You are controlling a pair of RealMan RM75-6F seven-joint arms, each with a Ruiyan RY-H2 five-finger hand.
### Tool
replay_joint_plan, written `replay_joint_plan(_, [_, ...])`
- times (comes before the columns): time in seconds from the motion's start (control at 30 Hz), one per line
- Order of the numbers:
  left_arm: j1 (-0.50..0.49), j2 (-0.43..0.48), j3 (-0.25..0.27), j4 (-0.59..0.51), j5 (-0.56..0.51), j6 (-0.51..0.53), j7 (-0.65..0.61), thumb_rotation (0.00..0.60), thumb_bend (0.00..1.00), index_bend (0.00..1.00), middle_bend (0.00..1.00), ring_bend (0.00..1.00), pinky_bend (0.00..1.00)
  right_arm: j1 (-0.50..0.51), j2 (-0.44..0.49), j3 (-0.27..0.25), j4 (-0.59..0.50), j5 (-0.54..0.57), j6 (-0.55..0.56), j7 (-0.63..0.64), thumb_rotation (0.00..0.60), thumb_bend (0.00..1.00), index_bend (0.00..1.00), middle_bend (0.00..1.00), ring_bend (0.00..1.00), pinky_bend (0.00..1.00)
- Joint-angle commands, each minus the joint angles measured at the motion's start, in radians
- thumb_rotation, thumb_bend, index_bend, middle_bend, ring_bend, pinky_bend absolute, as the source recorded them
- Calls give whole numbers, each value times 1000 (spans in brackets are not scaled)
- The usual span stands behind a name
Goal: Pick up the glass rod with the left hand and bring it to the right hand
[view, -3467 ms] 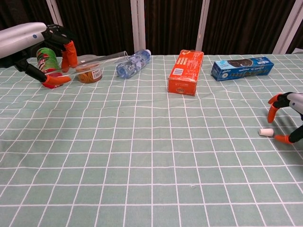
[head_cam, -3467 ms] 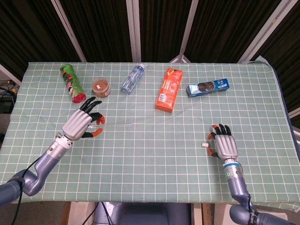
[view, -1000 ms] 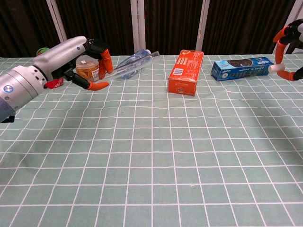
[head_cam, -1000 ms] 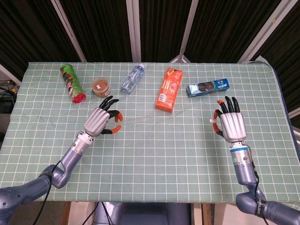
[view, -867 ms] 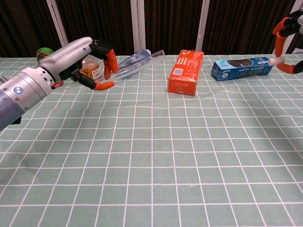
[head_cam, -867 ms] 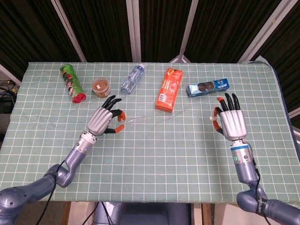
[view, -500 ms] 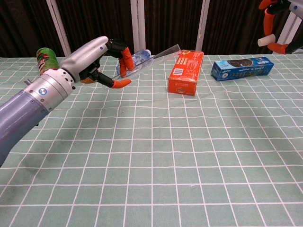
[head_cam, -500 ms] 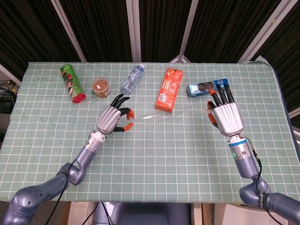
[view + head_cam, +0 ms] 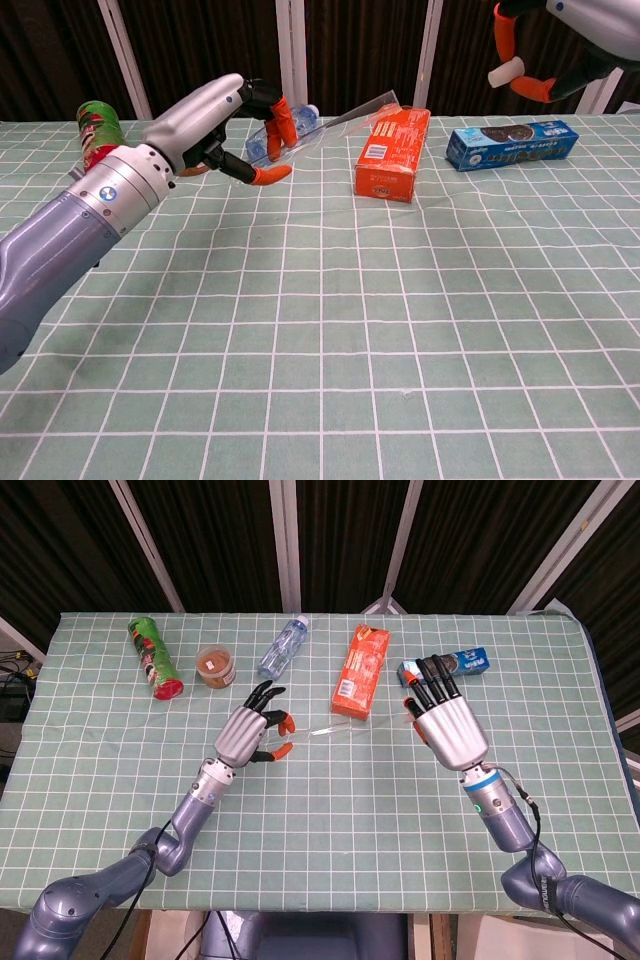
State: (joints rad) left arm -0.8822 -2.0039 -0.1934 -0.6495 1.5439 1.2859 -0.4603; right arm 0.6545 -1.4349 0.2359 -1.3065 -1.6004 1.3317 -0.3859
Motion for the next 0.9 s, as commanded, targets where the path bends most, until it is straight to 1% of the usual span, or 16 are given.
replay_joint_plan(0.03, [-1, 0, -7, -11, -8, 1, 8, 600, 701, 560, 615, 127, 0, 9, -15, -5, -2, -15, 9, -19, 600, 416, 602, 216, 51, 0])
replay_joint_plan(0.2, [4, -9, -14, -38, -27, -4, 35, 600, 699, 560, 615, 127, 0, 15, -48, -9, 0, -18, 16, -58, 600, 416, 602, 216, 51, 0])
replay_joint_plan(0.43, [8, -25, -21, -61, -45, -7, 72, 600, 699, 560, 615, 127, 0, 21, -83, 3, 2, 9, 17, -93, 600, 416, 603, 216, 52, 0])
replay_joint_plan(0.9, [-1, -47, -35, -76, -63, -17, 110, 600, 699, 560, 615, 127, 0, 39, -109, 20, -8, 40, 13, -133, 600, 416, 604, 216, 52, 0])
